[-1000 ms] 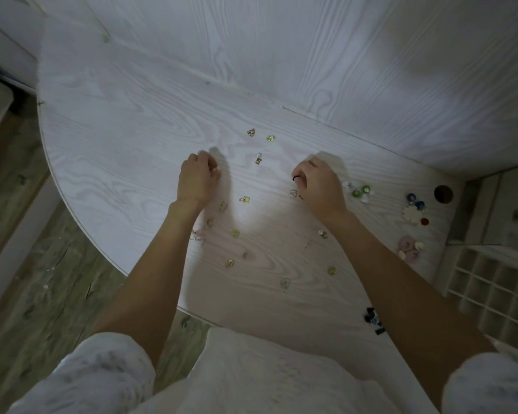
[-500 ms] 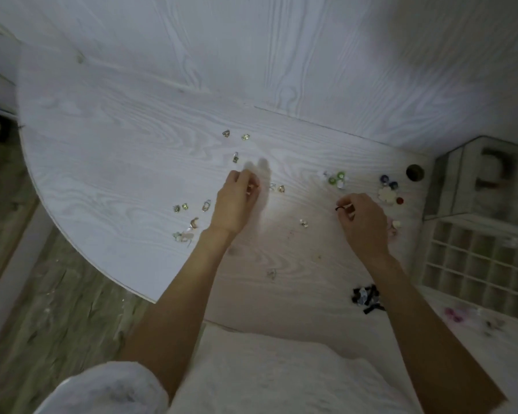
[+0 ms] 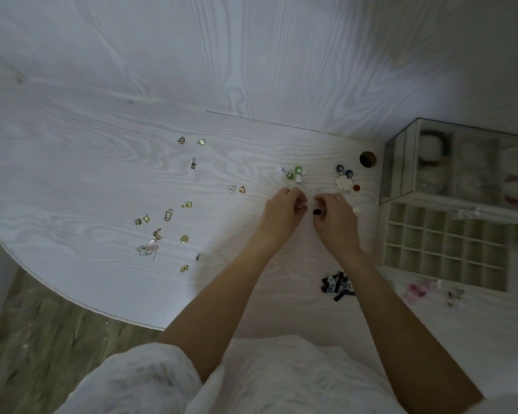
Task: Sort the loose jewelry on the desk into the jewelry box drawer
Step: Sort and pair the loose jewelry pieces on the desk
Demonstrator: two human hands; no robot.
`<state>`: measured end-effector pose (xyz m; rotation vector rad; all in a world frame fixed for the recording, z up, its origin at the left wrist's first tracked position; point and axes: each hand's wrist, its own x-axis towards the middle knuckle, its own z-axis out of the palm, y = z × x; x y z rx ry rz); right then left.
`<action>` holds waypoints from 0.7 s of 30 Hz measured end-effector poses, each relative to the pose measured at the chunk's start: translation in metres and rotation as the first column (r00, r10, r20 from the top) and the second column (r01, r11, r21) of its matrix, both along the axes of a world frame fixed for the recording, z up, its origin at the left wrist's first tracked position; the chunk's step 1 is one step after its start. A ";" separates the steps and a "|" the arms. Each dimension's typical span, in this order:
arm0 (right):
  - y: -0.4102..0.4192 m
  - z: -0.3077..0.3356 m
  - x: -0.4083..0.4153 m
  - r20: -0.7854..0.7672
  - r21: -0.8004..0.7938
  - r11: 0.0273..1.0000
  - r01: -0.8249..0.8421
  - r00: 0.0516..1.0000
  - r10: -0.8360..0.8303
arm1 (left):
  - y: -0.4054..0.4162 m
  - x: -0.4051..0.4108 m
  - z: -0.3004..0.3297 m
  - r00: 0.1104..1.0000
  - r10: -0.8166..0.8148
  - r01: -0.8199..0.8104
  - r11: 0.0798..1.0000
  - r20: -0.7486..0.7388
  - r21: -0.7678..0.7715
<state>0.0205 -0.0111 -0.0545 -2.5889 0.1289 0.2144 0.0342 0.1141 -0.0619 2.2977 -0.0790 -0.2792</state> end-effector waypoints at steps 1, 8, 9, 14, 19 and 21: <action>0.002 0.000 0.000 -0.006 0.016 1.000 0.008 1.000 -0.008 | -0.002 -0.001 0.001 1.000 0.020 -0.021 0.999 -0.022 -0.028; 0.005 0.002 -0.002 -0.001 0.036 0.998 -0.046 0.999 0.046 | 0.004 -0.014 0.009 0.991 0.007 -0.032 0.983 -0.132 -0.183; 0.004 0.004 -0.003 0.003 0.014 0.997 -0.070 0.998 0.070 | 0.007 -0.017 0.013 0.991 -0.014 -0.013 0.980 -0.134 -0.197; 0.013 0.020 -0.010 0.104 -0.085 0.975 -0.205 0.971 0.214 | 0.055 -0.040 0.031 0.995 -0.030 0.029 0.999 0.100 0.013; 0.049 0.021 -0.005 0.099 -0.026 0.928 -0.371 0.923 0.371 | 0.120 -0.055 0.025 0.965 0.191 -0.220 0.962 0.178 0.160; 0.069 0.016 0.006 0.092 0.000 0.911 -0.413 0.907 0.411 | 0.136 -0.054 0.016 0.927 0.335 -0.360 0.921 0.169 0.148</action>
